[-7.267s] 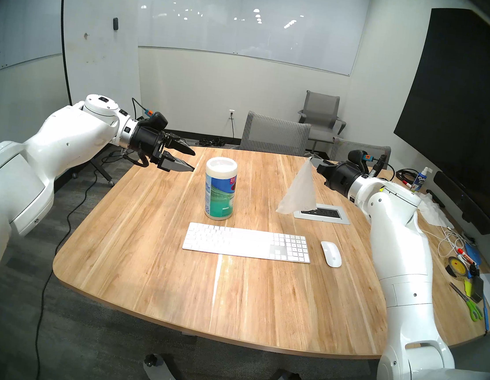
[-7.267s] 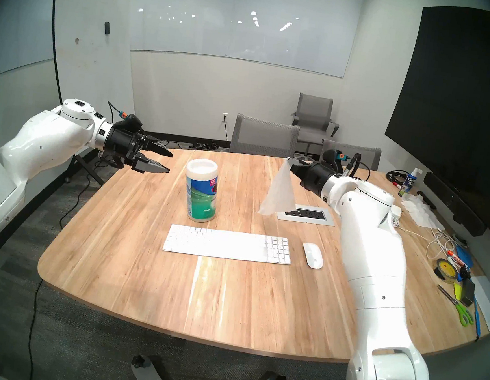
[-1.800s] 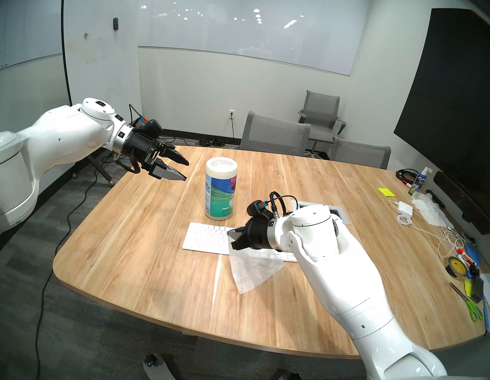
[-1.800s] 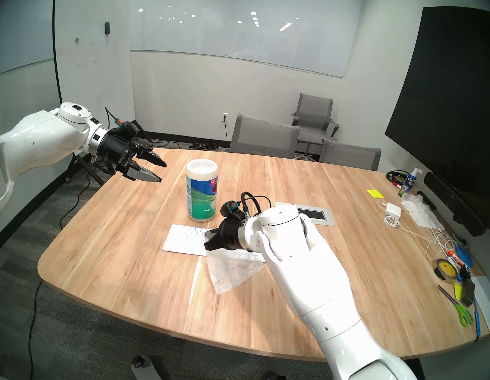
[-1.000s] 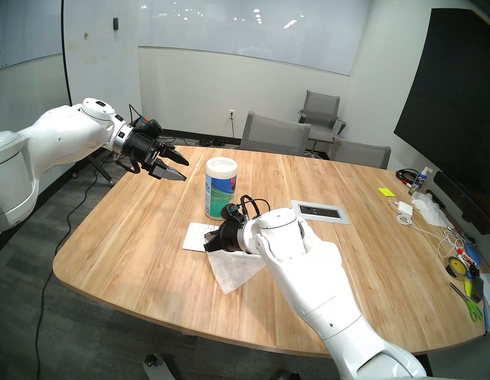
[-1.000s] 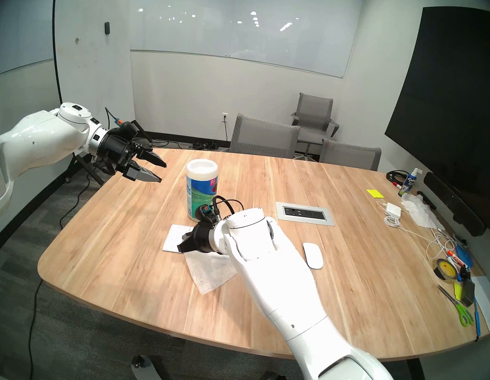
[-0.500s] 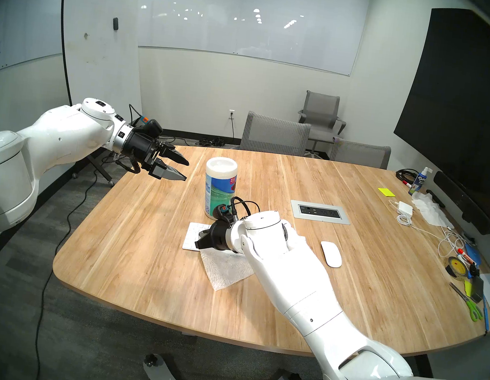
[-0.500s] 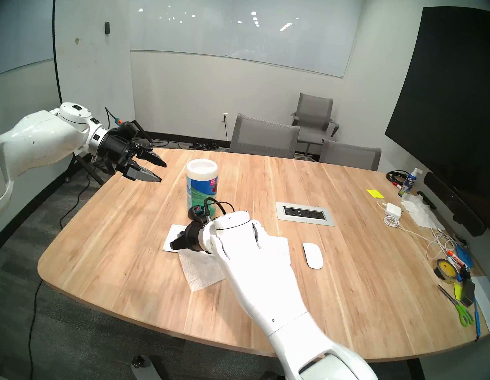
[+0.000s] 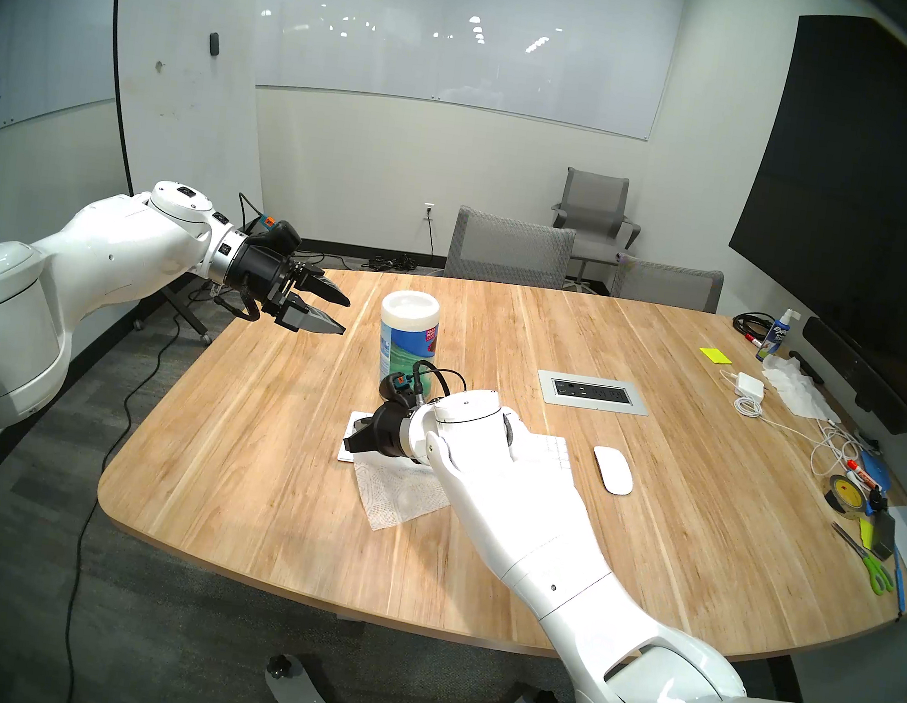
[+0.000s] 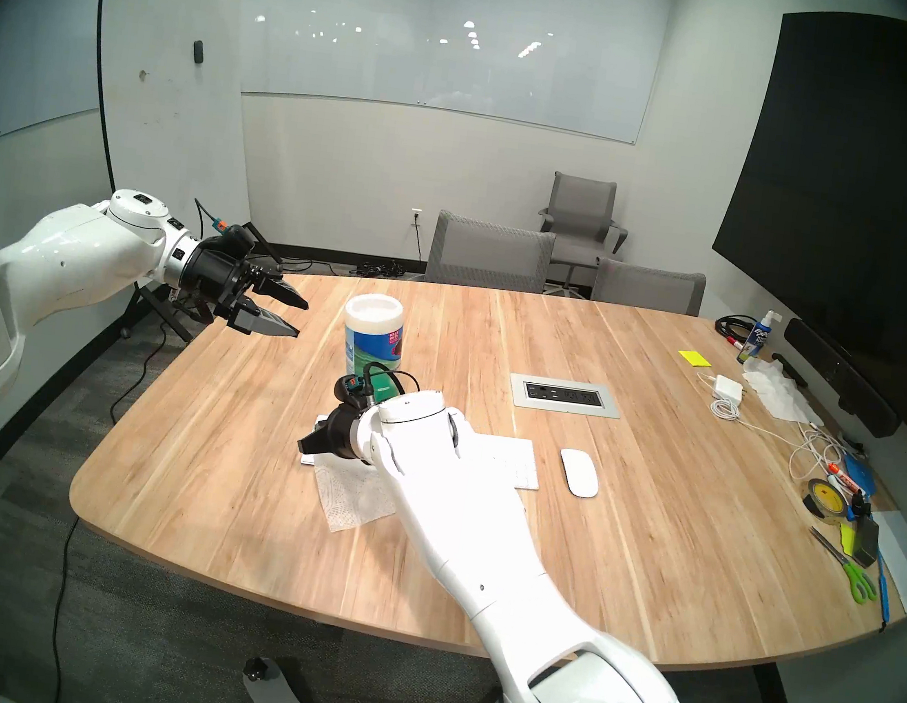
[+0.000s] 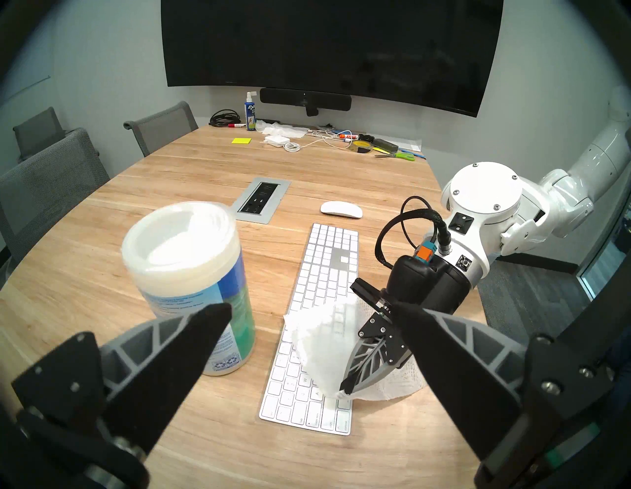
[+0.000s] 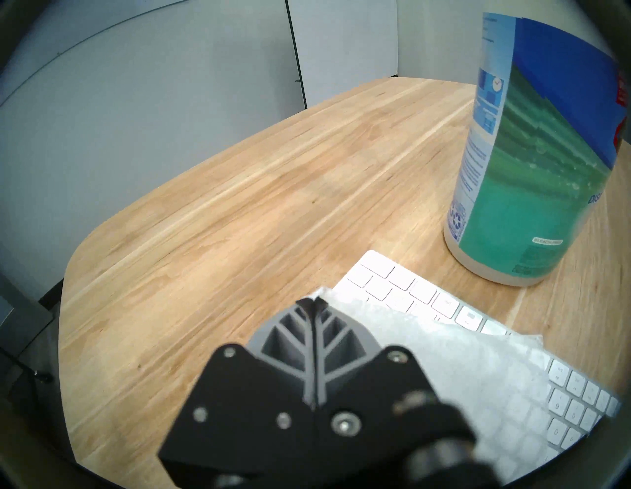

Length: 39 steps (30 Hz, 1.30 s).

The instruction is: Wipe the keyboards and mice with a disinfecting wipe, then set the wipe down

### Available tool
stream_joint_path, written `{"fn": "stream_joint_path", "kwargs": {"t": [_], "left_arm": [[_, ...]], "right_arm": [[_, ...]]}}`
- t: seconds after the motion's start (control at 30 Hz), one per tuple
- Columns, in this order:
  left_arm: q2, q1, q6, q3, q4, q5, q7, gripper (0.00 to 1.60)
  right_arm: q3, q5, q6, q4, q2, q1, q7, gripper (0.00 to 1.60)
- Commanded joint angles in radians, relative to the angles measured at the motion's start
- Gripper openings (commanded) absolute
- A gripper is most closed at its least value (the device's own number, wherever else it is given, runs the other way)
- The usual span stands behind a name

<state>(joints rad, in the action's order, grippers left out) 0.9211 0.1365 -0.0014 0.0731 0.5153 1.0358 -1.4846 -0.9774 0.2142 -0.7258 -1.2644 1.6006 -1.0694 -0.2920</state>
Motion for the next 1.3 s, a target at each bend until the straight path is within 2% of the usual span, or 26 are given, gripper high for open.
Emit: {"fn": "stream_joint_path", "kwargs": {"t": [0.0, 0.27, 0.53, 0.8, 1.27], "left_arm": [[0.001, -0.029, 0.001, -0.002, 0.0, 0.016, 0.001, 1.6], [0.001, -0.031, 0.0, -0.009, -0.001, 0.022, 0.001, 1.6], [0.001, -0.032, -0.001, -0.015, -0.001, 0.027, 0.001, 1.6], [0.002, -0.036, -0.003, -0.026, -0.002, 0.036, 0.001, 1.6], [0.002, -0.036, -0.005, -0.028, -0.003, 0.038, 0.001, 1.6]], "right_arm": [[0.005, -0.007, 0.032, 0.028, 0.052, 0.033, 0.024, 0.0], [0.016, -0.022, 0.044, 0.095, 0.072, 0.054, 0.06, 0.0], [0.014, -0.026, 0.06, 0.121, 0.078, 0.058, 0.059, 0.0], [0.019, -0.045, 0.068, 0.163, 0.093, 0.066, 0.094, 0.0], [-0.014, -0.043, 0.141, 0.236, 0.155, 0.082, 0.156, 0.0]]}}
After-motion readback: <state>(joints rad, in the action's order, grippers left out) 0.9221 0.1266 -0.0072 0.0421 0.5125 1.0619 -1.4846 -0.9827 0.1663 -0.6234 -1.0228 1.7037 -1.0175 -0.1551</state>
